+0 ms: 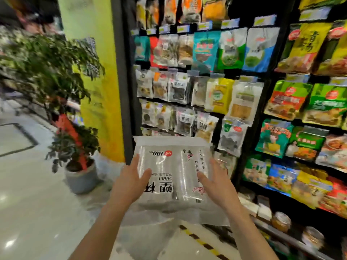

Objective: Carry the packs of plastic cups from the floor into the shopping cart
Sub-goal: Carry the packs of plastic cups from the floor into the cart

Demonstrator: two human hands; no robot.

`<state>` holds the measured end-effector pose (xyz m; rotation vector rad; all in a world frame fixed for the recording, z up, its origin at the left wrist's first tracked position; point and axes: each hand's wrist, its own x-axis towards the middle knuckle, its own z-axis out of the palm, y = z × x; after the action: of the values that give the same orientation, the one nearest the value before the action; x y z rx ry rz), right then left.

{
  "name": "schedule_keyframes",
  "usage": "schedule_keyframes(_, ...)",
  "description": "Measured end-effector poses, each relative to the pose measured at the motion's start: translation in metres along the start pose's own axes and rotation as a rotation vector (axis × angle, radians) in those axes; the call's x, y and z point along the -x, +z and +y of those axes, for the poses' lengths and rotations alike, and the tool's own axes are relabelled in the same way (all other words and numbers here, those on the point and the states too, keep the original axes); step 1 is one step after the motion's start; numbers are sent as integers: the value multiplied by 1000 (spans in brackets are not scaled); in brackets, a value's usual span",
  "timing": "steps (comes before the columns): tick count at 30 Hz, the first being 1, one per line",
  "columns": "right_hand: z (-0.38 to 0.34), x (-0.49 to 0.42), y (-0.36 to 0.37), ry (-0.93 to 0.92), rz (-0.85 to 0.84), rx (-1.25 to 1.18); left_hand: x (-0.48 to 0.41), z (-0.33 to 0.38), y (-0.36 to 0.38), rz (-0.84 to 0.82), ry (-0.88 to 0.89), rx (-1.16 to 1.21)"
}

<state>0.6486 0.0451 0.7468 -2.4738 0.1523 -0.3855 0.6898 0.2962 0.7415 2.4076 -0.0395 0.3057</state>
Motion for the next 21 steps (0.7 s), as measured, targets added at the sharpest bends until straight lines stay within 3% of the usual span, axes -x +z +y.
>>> schedule_keyframes(12, -197, -161, 235, -462, -354, -206, -84, -199, -136, 384, -381, -220)
schedule_keyframes(21, -351, -283, 386, -725, -552, -264, -175, -302, -207, 606, -652, -312)
